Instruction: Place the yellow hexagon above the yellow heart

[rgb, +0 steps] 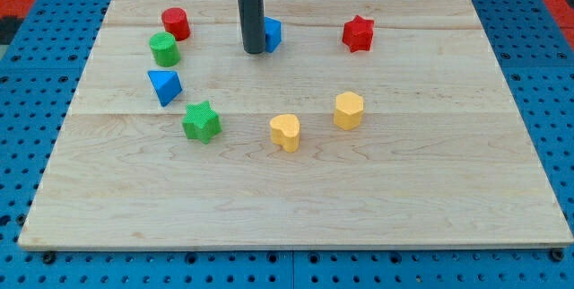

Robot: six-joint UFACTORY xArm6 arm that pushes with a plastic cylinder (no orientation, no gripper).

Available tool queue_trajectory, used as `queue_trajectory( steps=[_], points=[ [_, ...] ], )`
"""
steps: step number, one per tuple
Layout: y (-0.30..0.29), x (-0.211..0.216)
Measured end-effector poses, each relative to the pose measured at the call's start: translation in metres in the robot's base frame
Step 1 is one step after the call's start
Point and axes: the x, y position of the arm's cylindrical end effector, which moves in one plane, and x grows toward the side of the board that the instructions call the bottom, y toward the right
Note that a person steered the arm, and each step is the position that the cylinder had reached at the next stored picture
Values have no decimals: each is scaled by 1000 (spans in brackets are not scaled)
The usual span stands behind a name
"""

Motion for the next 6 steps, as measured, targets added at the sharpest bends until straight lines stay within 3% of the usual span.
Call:
queue_trajectory(
  steps=[2, 3, 4, 6],
  points=[
    [35, 23],
    [116, 58],
    [157, 56],
    [197, 103]
  ],
)
